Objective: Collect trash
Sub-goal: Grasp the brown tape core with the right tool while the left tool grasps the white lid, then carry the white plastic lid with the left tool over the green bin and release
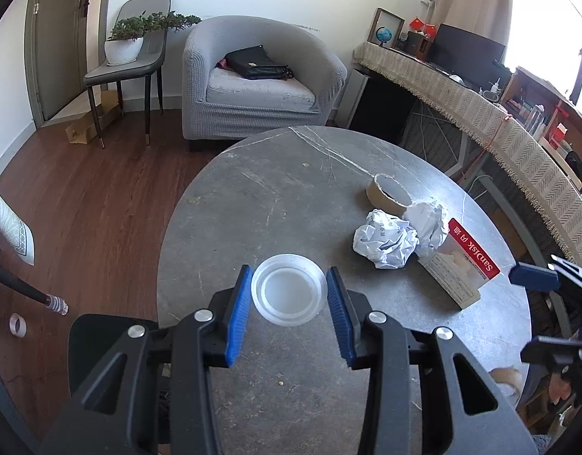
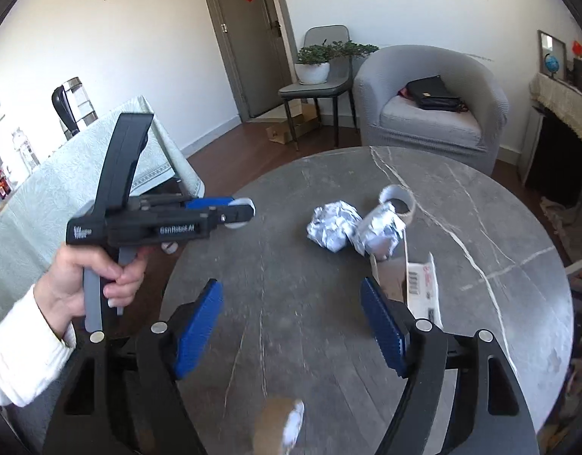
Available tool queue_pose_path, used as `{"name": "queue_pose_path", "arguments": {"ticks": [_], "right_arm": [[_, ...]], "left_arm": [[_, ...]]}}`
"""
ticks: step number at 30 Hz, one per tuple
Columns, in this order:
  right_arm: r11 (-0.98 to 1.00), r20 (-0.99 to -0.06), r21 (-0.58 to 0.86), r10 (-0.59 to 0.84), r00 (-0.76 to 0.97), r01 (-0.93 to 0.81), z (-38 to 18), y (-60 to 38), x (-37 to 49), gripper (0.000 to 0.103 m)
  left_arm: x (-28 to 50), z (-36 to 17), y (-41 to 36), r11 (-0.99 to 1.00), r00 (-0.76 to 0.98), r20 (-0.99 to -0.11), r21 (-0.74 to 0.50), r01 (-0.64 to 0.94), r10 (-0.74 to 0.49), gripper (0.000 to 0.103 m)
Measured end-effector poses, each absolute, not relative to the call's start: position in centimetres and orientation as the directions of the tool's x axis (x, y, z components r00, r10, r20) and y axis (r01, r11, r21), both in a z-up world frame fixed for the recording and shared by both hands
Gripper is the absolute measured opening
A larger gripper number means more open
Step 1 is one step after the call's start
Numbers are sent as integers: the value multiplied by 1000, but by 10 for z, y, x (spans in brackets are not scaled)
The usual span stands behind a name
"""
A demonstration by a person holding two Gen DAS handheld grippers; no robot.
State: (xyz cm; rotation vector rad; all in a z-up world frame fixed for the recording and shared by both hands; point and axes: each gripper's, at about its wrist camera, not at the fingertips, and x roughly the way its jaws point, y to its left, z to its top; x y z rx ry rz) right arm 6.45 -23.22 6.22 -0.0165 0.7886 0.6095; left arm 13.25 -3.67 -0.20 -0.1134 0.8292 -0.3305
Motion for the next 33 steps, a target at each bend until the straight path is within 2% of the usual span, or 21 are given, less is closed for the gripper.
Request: {"name": "queue_pose_path", "arguments": {"ticks": [4, 5, 6, 7, 8, 17, 33], "right_arm": [[879, -708, 197, 434, 557, -434, 41, -249, 5, 76], [906, -736, 150, 370, 567, -397, 31, -249, -8, 70], [916, -758, 128, 338, 559, -380, 21, -248, -15, 53], [917, -772, 133, 335, 541, -377, 13, -248, -18, 23], [916, -777, 146, 340, 530, -374, 8, -249, -19, 18], [908, -735, 180, 379, 562, -378, 23, -231, -14, 16], [872, -695, 170, 436, 572, -458, 39, -136, 22, 16]], "left_arm": [[122, 3, -36, 935, 632, -690, -243, 257, -353, 42], [120, 3, -34, 934, 630, -689, -247, 259, -357, 42], [118, 4, -33, 933, 630, -688, -250, 259, -359, 42], [115, 4, -32, 932, 632, -686, -252, 258, -361, 42], [114, 5, -30, 931, 634, -682, -258, 257, -365, 42], [95, 9, 4, 934, 653, -668, -283, 219, -356, 42], [78, -18, 110, 979, 656, -730, -190, 78, -194, 42]]}}
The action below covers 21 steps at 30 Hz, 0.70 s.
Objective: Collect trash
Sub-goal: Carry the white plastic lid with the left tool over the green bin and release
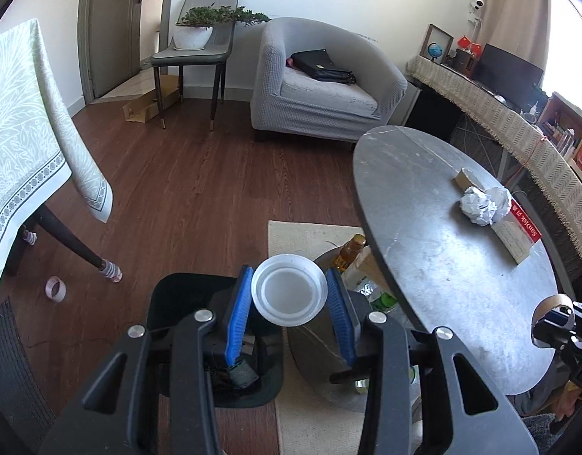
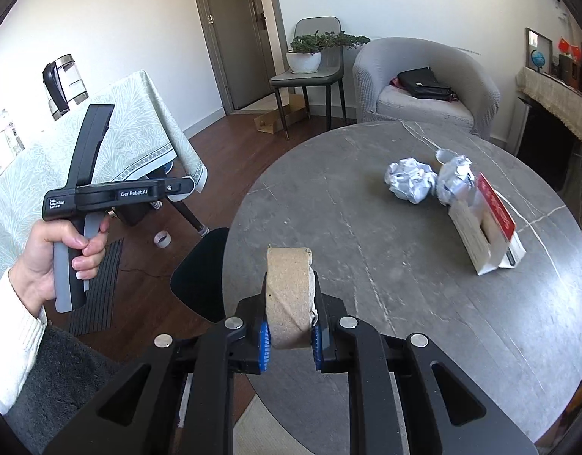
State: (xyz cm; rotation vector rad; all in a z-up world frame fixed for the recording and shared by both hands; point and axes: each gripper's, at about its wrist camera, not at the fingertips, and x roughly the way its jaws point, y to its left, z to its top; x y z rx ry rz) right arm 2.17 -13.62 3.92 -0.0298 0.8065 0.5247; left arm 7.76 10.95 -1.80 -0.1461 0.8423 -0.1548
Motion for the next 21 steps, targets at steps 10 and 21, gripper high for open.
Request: {"name": "queue_pose_path", "arguments": {"ticks": [10, 21], "right_arm": [[828, -709, 157, 474, 522, -539, 46, -62, 43, 16], [760, -747, 163, 511, 424, -629, 31, 27, 71, 16]], "left_arm": [[74, -48, 154, 988, 598, -790, -153, 21, -135, 42], [72, -85, 194, 990, 506, -857, -139, -38, -101, 42]]}}
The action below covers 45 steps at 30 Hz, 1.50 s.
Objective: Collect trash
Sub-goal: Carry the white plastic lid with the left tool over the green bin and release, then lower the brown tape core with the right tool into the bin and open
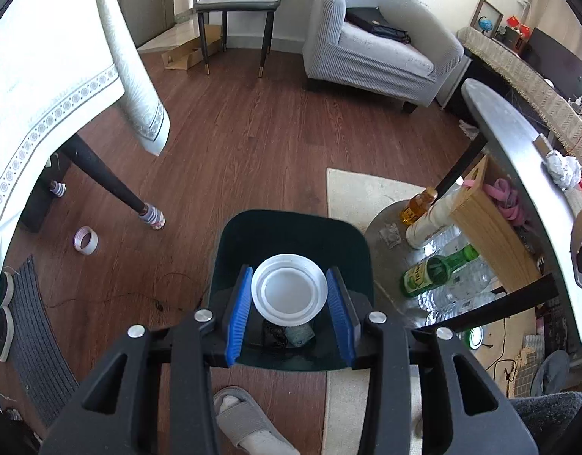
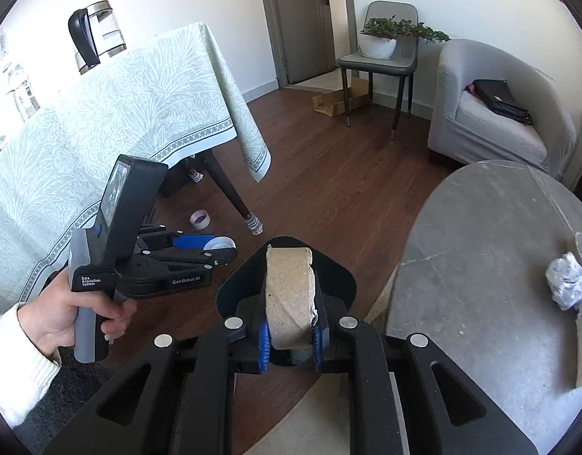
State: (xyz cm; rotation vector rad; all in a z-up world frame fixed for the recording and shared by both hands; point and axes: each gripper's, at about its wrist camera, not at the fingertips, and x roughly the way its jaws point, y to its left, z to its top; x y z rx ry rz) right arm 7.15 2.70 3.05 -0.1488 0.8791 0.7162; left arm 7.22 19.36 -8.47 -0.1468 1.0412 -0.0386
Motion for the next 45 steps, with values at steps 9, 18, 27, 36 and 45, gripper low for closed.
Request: {"name": "queue_pose_path", "arguments": {"ticks": [9, 18, 27, 36, 45], "right_arm": [[725, -788, 184, 512, 341, -664, -13, 70, 79, 16], [724, -824, 207, 492, 282, -658, -40, 95, 92, 16], [738, -873, 223, 441, 207, -637, -86, 121, 104, 16], [778, -924, 207, 355, 144, -593, -135, 134, 117, 16], [809, -963, 109, 229, 139, -578, -173, 146, 119, 55]], "left_arm": [[79, -129, 202, 991, 376, -921, -130, -41, -105, 42], [80, -161, 218, 994, 287, -955, -90, -64, -68, 50], [71, -137, 243, 987, 366, -928, -120, -109, -73, 40], [60, -92, 253, 976, 494, -864, -179, -125, -95, 19], [53, -59, 250, 970, 582, -804, -220, -100, -122, 17]]}}
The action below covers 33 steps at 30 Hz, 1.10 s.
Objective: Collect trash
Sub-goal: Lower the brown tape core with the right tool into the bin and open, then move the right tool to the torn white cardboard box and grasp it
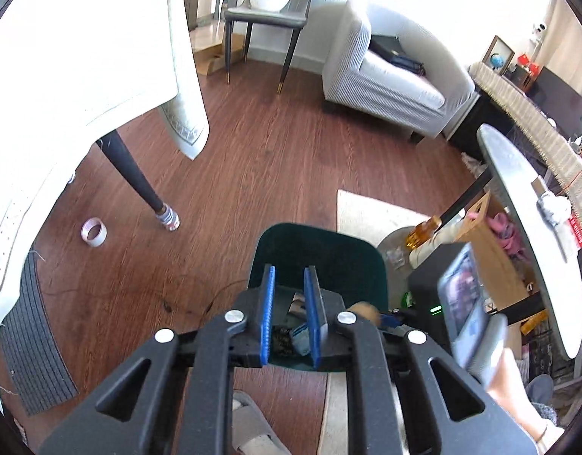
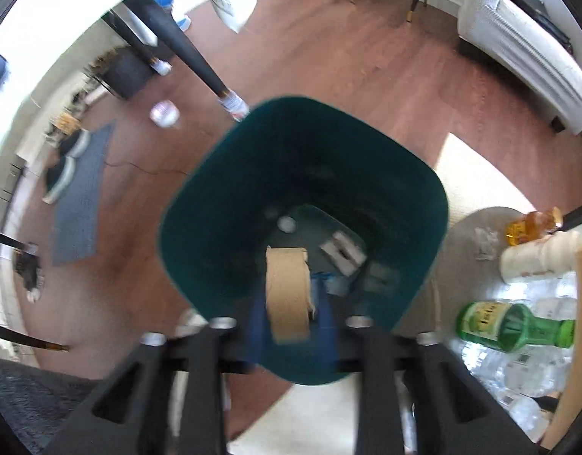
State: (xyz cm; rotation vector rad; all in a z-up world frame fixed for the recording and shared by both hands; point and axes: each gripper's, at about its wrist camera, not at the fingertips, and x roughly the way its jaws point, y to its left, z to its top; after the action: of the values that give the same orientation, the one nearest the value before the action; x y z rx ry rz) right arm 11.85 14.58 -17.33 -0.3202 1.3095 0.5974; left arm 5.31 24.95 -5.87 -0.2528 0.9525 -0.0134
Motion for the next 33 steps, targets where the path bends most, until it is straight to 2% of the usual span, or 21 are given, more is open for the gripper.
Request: {"name": "queue_pose_path", "arguments": {"ticks": [1, 11, 22, 31, 33], "right_arm": [[807, -965, 101, 221, 139, -582, -175, 147, 117, 58], [773, -941, 124, 291, 173, -622, -150, 146, 112, 58], [742, -851, 133, 425, 308, -657, -61, 128, 97, 56], [776, -777, 75, 439, 451, -626, 9, 62, 92, 56], [789, -768, 56, 425, 478, -611, 20, 45, 92, 56]], "left_arm": [[53, -55, 249, 970, 592, -796, -222, -97, -123, 17], [45, -21, 252, 974, 674, -733, -207, -92, -92, 17], [35, 22, 247, 965, 776, -625, -245, -95, -83, 17], [42, 45, 204, 966, 829, -550, -255, -51, -101, 18], [46, 48, 192, 964, 835, -535, -265, -23, -127, 23]]}}
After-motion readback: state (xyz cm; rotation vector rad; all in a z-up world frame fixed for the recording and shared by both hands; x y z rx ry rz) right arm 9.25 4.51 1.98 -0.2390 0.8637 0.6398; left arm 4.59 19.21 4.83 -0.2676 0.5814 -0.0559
